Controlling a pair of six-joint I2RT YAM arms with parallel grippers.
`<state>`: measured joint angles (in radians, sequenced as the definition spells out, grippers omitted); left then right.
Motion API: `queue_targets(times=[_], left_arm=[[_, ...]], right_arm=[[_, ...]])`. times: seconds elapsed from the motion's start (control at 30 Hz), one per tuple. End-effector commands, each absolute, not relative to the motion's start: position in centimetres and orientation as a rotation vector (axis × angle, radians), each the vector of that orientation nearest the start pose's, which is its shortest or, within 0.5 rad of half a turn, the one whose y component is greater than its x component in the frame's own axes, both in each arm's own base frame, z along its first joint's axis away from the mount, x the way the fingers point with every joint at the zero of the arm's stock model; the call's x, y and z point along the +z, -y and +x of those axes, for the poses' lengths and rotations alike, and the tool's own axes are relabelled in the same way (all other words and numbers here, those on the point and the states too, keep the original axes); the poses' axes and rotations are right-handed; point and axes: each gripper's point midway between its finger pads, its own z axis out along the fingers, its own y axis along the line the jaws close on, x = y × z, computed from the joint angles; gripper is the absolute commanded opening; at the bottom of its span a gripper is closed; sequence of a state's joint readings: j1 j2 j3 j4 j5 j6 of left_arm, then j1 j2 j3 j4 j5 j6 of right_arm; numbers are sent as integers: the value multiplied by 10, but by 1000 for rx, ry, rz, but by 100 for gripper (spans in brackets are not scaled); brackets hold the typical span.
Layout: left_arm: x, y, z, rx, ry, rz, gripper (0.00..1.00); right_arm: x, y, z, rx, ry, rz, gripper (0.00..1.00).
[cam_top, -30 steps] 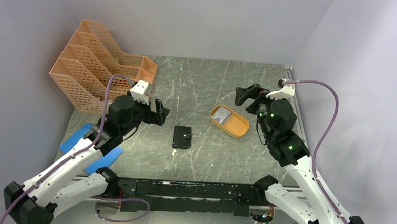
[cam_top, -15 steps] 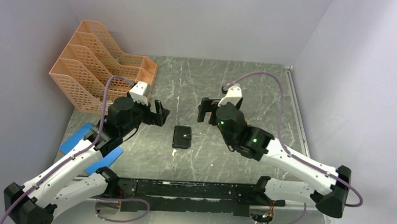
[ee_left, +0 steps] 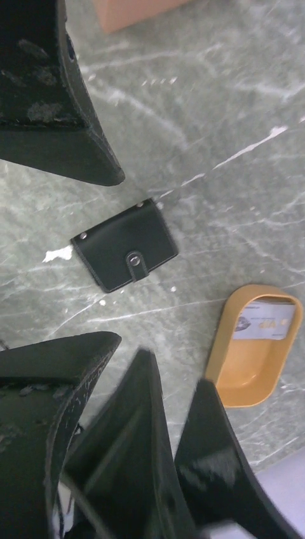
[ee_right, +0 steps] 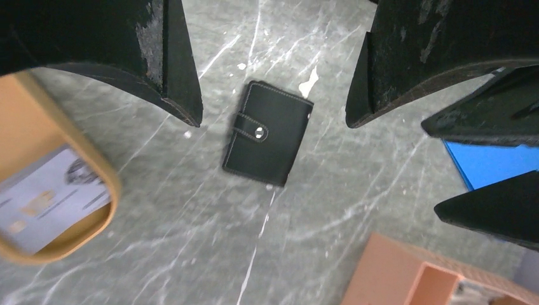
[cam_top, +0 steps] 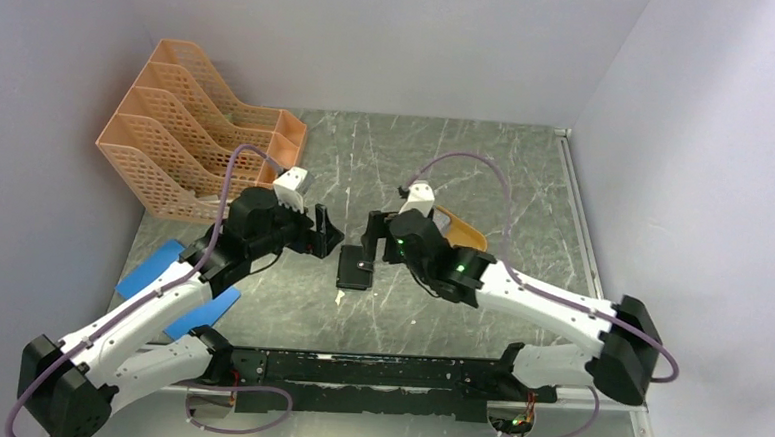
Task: Put the credit cards into the card holder
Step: Open the card holder at the center of the board.
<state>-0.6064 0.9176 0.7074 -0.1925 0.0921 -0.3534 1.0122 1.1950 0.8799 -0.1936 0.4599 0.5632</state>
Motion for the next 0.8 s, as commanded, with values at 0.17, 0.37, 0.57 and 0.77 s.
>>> queue_targets(times=[0.17,0.37,0.57,0.77], left_arm=[[158,230,223,-928,-2215,198,78],[126,234,223,-931,-2322,107,68],[96,242,226,-960,-2394,17,64],[70,244,227,-948,-2448,-11,65]], right_arm=[[123,-313,230,584,-2309,-92,80],[101,-311,232,528,-2356,-104,71],[78,-300,236,498,-2403,-88,63],[62,-301,234,585,-2449,-90,55]])
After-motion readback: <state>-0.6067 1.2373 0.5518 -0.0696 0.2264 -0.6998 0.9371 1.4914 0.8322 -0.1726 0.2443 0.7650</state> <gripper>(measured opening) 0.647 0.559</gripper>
